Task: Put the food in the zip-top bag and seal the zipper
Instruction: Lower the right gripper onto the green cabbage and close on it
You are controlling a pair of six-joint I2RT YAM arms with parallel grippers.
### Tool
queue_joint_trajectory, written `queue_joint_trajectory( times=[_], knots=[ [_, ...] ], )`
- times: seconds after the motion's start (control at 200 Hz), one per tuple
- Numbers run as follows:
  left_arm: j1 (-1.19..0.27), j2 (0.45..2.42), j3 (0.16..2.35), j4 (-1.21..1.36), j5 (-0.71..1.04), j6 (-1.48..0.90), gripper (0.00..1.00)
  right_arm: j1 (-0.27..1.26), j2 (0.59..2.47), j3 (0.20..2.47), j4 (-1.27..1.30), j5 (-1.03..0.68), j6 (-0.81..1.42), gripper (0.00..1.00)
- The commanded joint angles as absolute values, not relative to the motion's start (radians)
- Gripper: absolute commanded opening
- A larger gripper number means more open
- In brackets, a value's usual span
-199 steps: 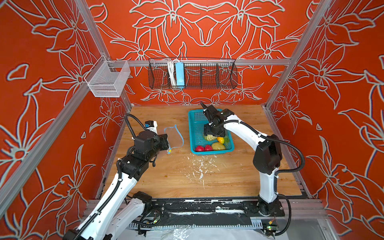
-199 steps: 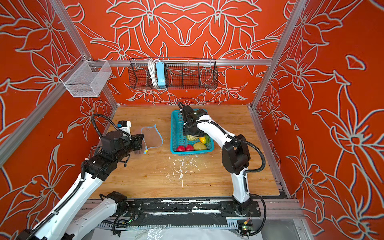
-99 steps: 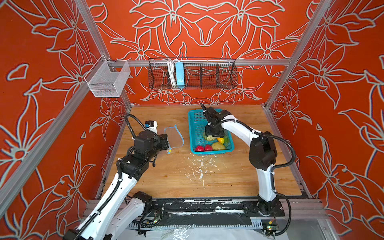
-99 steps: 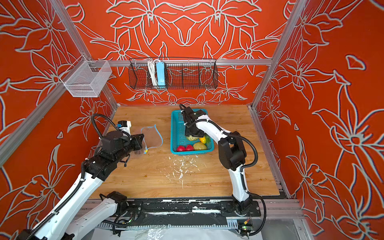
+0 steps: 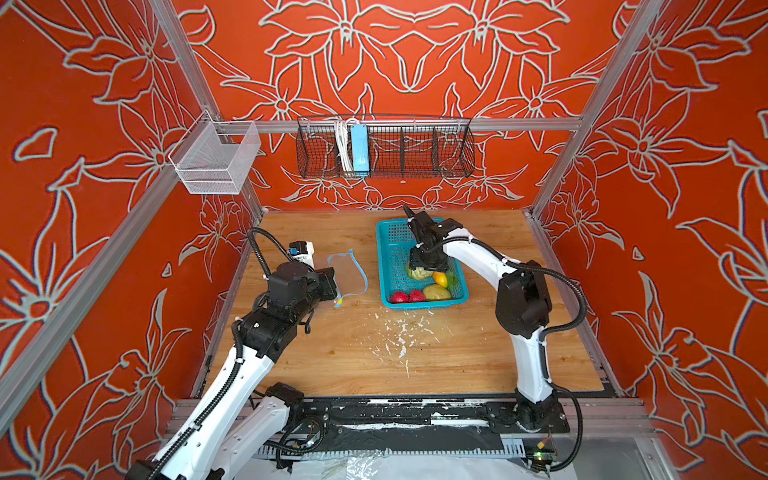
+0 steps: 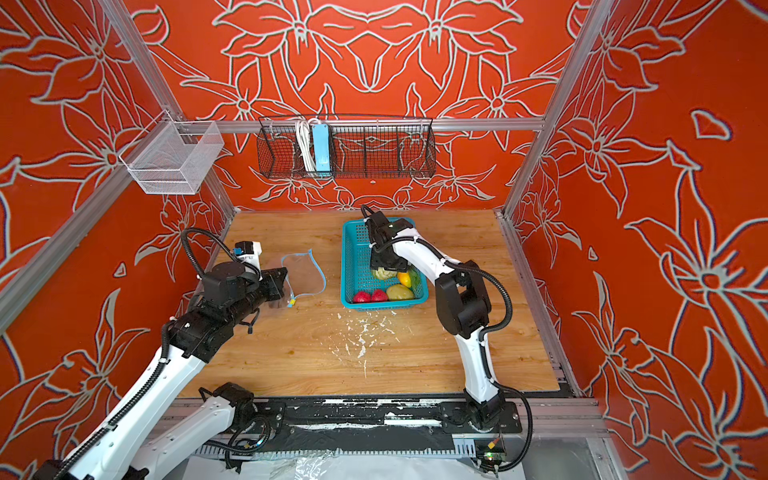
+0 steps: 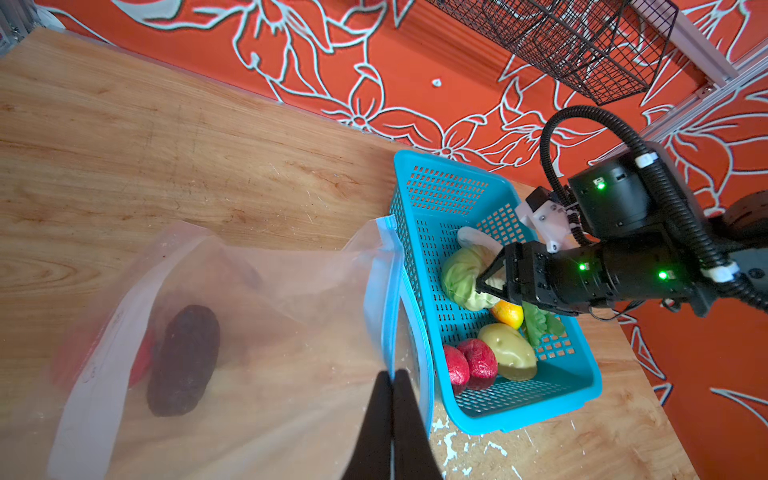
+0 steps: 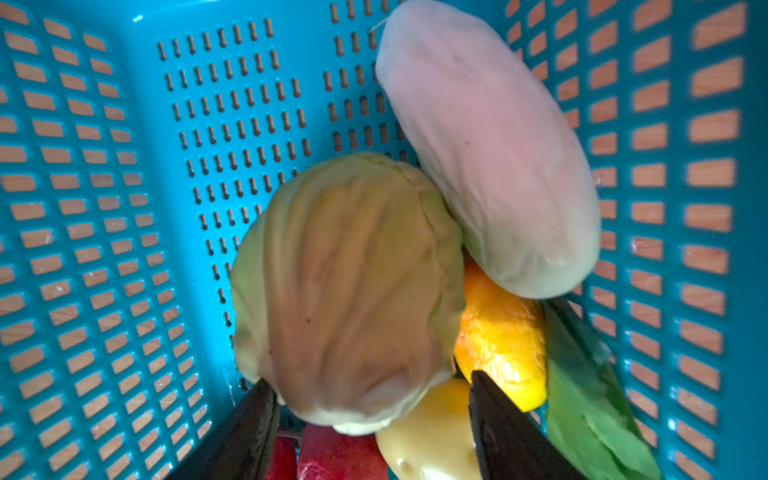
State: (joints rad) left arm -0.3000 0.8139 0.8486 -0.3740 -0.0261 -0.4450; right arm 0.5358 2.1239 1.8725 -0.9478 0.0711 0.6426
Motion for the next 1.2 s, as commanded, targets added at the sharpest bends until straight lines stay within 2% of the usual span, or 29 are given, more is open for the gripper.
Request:
queue_joint_trajectory(
  times=[0.0, 0.14, 0.515, 0.761, 0.846, 0.916, 1.196],
  knots=[
    [-0.295, 0.798, 0.833, -0.365, -0.037, -0.434, 0.00, 0.517, 2.175, 1.886, -0.968, 0.100, 0.643, 0.67],
    [-0.296, 0.797, 0.833, -0.365, -0.038, -0.435, 0.00, 0.517, 2.176, 1.887, -0.959, 0.094, 0.638, 0.51],
    [-0.296, 0.782, 0.827, -0.362, -0.046, -0.434, 0.00, 0.517, 2.179, 1.890, -0.960, 0.066, 0.637, 0.21],
    [-0.296, 0.787, 0.828, -0.360, -0.043, -0.442, 0.00, 0.517, 2.137, 1.853, -0.944, 0.054, 0.643, 0.08],
    [-0.296, 0.787, 0.828, -0.359, -0.043, -0.441, 0.00, 0.517, 2.117, 1.841, -0.938, 0.057, 0.647, 0.07],
    [-0.296, 0.787, 0.828, -0.359, -0.043, -0.440, 0.00, 0.517, 2.105, 1.835, -0.934, 0.054, 0.646, 0.02],
    [-0.296, 0.792, 0.829, -0.356, -0.040, -0.442, 0.00, 0.517, 2.046, 1.811, -0.903, 0.036, 0.653, 0.00]
  ],
)
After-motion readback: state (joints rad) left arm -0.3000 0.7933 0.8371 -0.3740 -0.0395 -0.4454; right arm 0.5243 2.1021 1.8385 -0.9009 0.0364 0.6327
